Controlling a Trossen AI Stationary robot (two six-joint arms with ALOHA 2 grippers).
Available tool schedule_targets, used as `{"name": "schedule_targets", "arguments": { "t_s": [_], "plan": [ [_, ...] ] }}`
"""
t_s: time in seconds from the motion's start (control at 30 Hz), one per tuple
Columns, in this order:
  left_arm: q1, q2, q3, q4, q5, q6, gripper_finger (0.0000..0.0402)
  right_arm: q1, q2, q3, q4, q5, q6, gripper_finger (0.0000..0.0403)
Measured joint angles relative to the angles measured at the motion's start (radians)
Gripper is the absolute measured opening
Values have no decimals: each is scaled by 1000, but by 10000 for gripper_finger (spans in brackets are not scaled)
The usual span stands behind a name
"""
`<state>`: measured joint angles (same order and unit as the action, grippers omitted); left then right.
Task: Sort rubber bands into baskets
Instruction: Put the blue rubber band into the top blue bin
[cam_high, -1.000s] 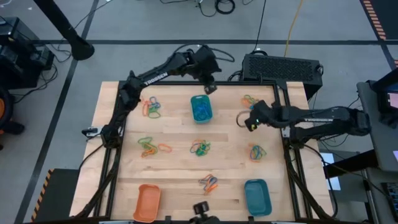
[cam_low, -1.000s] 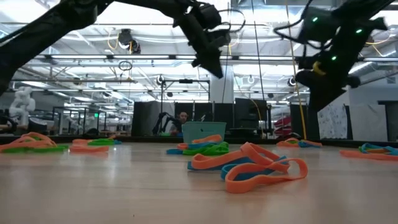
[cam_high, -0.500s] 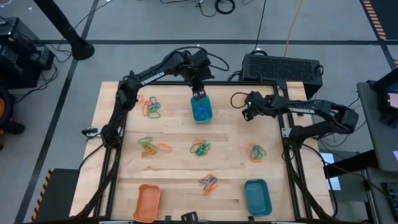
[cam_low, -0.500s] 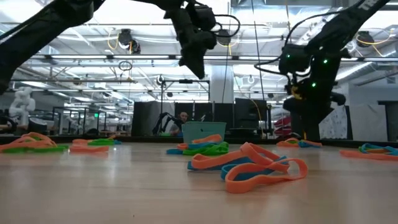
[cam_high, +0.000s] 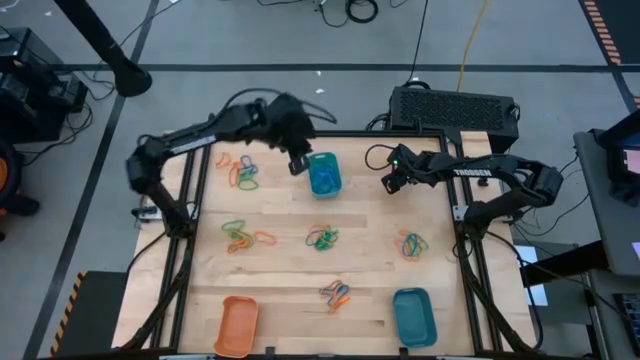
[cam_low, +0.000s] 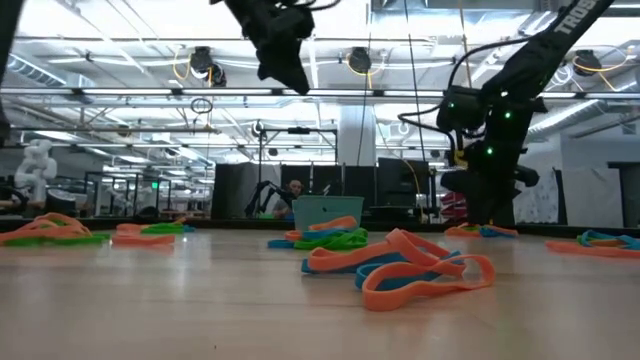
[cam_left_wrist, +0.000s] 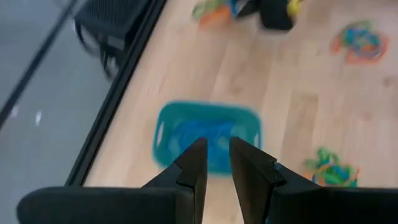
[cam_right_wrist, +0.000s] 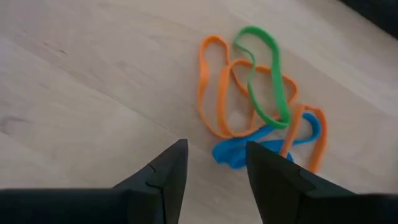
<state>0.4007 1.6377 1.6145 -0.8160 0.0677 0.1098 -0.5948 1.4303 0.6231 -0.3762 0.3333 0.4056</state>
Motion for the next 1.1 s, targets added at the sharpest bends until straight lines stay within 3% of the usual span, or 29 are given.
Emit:
{"name": "schedule_targets", "arguments": {
  "t_s": [0.17, 0.43, 0.77, 1.1],
  "plan": [
    [-41, -86, -155, 195, 3, -24, 75, -2, 63, 0, 8, 1, 31, 148],
    [-57, -89, -159, 210, 3, -8, 75, 0, 74, 2, 17, 5, 54, 99],
    [-61, -88, -159, 218, 3, 1, 75, -1, 63, 0, 2, 9, 17, 7],
    [-63, -88, -159, 246, 3, -21, 75, -1, 63, 90, -99, 7, -50, 3]
  ]
}}
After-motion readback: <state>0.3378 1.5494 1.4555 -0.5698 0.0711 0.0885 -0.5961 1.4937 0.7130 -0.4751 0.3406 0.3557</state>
